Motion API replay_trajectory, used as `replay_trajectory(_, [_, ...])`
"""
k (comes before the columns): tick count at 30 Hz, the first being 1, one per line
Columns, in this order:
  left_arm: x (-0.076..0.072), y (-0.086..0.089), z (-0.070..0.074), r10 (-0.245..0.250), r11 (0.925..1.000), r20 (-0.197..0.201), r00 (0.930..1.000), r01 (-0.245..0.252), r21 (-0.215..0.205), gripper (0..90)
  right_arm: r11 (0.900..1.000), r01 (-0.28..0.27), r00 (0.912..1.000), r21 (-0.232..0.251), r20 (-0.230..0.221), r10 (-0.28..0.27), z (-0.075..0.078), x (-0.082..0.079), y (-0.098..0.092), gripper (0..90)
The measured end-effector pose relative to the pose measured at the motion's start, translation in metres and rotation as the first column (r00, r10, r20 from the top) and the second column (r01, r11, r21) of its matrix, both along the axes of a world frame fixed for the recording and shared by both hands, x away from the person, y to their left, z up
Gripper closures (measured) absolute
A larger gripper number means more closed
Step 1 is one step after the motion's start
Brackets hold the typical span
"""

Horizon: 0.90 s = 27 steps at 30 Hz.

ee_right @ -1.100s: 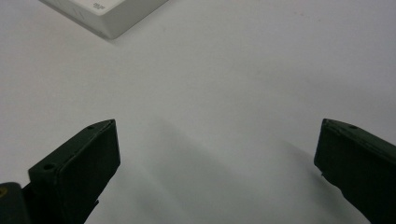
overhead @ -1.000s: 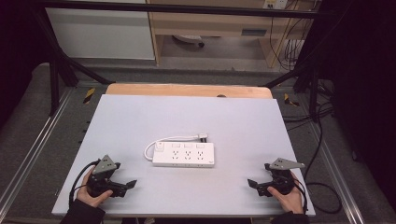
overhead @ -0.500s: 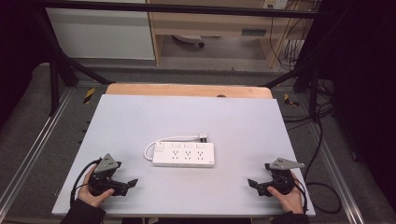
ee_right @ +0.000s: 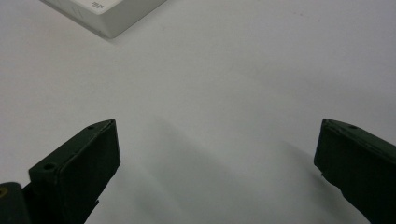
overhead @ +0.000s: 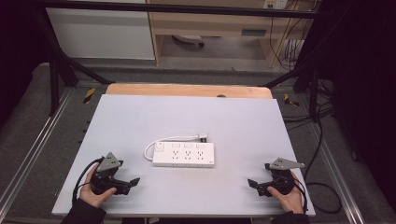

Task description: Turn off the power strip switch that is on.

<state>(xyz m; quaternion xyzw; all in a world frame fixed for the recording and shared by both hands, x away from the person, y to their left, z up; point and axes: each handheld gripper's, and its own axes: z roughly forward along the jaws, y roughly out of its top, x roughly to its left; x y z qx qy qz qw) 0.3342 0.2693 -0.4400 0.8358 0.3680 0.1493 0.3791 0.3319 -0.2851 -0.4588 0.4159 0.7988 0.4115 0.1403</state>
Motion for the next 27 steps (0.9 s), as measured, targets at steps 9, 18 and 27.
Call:
replay_trajectory(9, [0.001,-0.005,0.002,0.000,1.0000,0.000,1.0000,0.000,0.005,4.2,1.000,-0.003,1.0000,0.002,0.002,0.003,0.000,0.000,0.000,1.0])
replay_trajectory(18, [0.003,-0.011,0.005,-0.008,1.0000,-0.003,1.0000,0.008,0.003,4.2,1.000,-0.004,1.0000,-0.001,-0.002,0.004,0.000,0.000,0.000,0.9])
replay_trajectory(27, [0.003,-0.015,0.008,-0.010,0.9999,-0.006,0.9999,0.010,0.005,4.2,1.000,-0.002,1.0000,0.002,-0.002,0.002,0.000,0.000,0.000,0.9])
